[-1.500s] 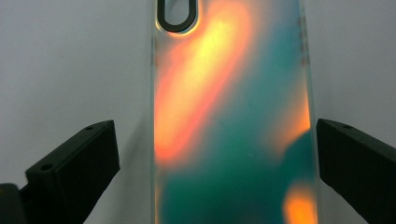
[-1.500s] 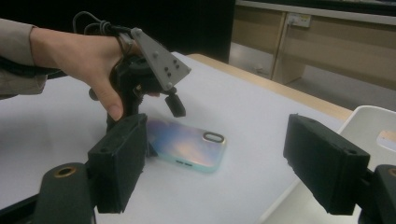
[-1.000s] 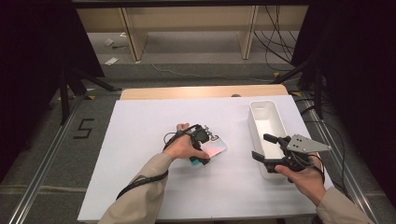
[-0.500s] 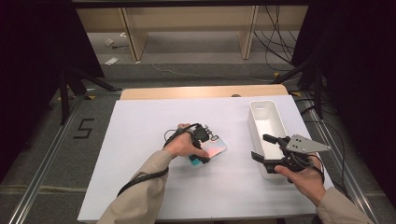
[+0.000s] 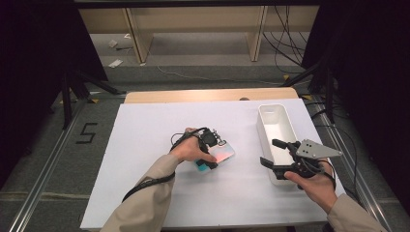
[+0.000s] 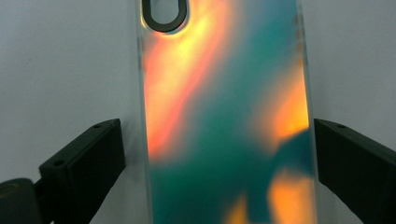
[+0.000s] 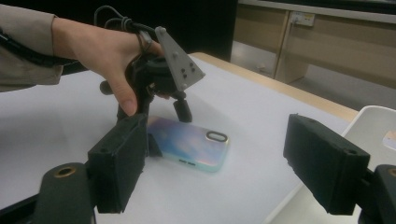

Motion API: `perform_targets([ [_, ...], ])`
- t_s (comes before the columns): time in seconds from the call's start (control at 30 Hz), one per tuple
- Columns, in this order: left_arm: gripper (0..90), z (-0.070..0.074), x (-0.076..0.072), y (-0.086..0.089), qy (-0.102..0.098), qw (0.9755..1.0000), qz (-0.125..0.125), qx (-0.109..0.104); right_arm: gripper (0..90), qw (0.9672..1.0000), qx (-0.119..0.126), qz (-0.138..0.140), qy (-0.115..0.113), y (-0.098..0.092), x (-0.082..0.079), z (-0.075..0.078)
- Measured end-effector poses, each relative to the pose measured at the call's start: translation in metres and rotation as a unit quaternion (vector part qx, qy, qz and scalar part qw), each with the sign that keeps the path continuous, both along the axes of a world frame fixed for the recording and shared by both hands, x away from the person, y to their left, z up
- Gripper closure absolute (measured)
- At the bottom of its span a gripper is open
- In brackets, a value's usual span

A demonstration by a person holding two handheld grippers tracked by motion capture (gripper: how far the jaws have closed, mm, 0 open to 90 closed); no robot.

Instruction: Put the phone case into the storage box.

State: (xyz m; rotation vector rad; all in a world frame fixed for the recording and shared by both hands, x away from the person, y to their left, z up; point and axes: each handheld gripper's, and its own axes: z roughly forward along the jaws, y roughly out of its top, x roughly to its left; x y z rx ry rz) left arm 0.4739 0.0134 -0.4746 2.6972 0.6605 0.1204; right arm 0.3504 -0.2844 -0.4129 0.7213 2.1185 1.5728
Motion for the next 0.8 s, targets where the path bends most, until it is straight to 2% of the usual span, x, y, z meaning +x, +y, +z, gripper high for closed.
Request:
perform_targets([
  [0.23, 5.7, 0.0014, 0.0008, -0.0006, 0.003, 0.9999, -0.009, 0.006, 22.8, 1.0000, -0.002, 0.001, 0.001, 0.0003, -0.0001, -0.0001],
  [0.8, 9.0, 0.0028, 0.0005, -0.0017, 0.006, 0.9999, -0.011, 0.008, 22.8, 1.0000, -0.003, 0.004, 0.002, 0.0007, -0.0004, -0.0001],
])
